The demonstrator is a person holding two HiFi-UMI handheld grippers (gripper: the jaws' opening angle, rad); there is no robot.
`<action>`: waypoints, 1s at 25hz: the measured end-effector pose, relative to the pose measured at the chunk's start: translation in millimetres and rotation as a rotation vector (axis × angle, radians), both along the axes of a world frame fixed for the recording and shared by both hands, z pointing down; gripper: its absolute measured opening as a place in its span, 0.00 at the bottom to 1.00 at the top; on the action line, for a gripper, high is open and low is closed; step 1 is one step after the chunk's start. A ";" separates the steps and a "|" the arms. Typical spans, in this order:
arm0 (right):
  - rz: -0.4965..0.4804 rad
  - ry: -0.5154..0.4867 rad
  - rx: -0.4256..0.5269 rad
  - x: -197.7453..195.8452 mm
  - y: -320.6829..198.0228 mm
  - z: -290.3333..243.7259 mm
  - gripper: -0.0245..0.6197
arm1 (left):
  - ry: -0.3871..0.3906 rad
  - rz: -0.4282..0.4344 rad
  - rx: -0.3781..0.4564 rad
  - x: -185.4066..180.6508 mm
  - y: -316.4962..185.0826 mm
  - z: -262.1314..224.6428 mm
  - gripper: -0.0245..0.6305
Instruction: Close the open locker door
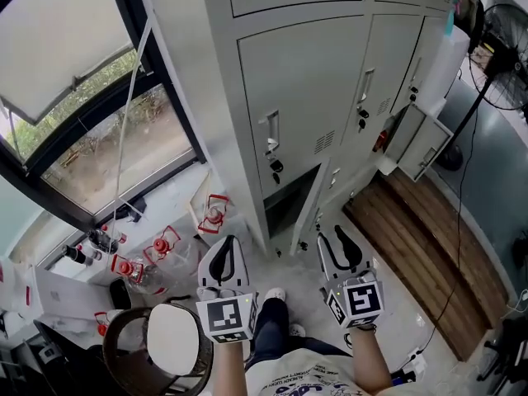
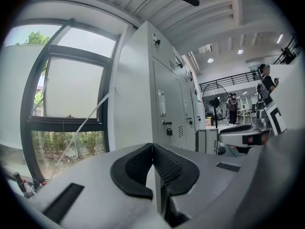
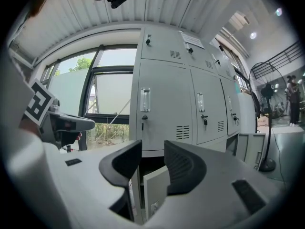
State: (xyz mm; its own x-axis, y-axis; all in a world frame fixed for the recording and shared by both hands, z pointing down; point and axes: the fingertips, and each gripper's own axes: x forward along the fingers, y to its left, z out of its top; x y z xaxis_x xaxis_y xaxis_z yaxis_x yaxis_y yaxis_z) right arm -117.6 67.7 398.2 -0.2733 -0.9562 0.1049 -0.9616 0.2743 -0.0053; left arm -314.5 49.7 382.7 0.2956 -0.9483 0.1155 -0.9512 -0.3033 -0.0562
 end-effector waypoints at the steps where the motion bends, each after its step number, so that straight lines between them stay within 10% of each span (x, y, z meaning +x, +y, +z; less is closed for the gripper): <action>1: 0.001 0.003 -0.007 -0.8 -5.2 3.6 0.26 | -0.004 0.003 -0.005 -0.5 -5.2 2.4 0.04; 25: 0.029 0.028 -0.149 -16.0 -77.8 89.1 0.26 | -0.025 0.077 -0.105 -0.7 -80.6 55.0 0.04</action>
